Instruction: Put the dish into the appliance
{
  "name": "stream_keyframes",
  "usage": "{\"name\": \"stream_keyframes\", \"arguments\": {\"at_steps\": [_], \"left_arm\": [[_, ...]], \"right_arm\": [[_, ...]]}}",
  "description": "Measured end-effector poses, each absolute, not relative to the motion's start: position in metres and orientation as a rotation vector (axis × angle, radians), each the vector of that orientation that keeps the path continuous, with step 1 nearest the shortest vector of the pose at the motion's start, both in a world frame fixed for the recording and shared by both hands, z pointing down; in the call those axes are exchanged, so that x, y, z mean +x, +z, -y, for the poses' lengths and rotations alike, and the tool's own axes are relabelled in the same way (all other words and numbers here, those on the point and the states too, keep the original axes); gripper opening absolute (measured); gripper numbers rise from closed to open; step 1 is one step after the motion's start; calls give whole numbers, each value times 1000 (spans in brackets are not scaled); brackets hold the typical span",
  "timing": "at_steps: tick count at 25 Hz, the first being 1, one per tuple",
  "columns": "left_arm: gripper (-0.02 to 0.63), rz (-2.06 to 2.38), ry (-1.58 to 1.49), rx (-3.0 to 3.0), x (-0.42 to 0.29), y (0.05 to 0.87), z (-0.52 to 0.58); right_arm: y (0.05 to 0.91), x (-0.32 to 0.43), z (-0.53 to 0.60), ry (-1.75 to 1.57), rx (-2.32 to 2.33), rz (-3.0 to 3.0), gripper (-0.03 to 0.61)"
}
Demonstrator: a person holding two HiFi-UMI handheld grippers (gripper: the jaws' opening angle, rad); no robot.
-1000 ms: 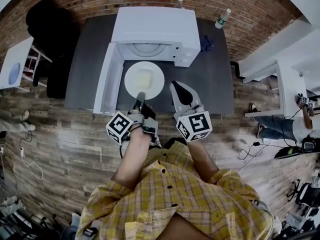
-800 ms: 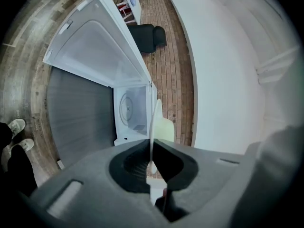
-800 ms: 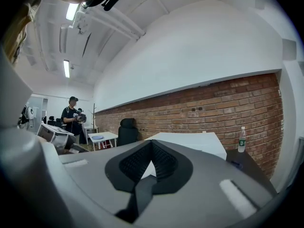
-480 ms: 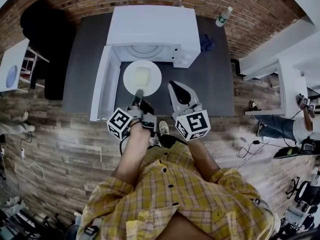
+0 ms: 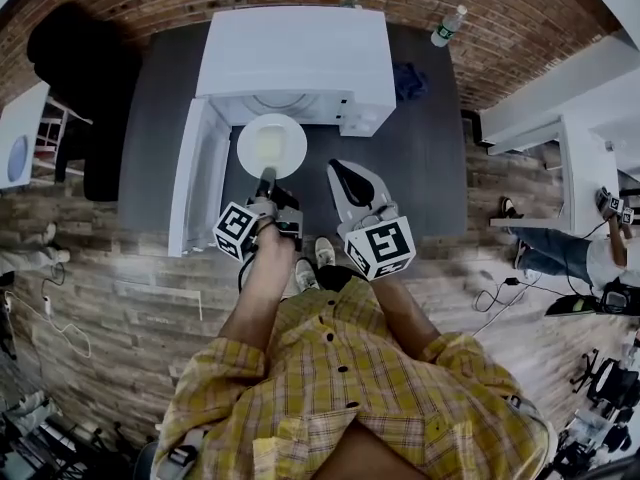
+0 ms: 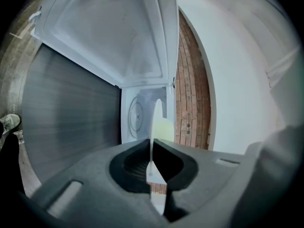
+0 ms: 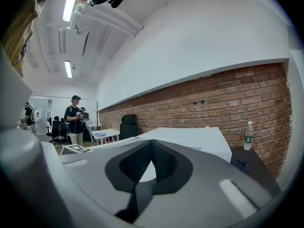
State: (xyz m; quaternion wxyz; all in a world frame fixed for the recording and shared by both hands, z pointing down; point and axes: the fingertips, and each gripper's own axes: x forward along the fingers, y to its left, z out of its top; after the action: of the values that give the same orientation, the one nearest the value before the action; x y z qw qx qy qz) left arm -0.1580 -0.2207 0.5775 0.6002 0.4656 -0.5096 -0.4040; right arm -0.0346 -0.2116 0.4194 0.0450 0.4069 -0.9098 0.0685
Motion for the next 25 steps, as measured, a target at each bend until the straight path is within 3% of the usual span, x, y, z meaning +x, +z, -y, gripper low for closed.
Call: {"name": "stream_keyframes", "arguments": {"at_steps": [25], "left_arm": [[5, 1259, -850, 1040, -165, 679, 336]], "right_arm": [[441, -40, 264, 226, 1176, 2764, -8]]}}
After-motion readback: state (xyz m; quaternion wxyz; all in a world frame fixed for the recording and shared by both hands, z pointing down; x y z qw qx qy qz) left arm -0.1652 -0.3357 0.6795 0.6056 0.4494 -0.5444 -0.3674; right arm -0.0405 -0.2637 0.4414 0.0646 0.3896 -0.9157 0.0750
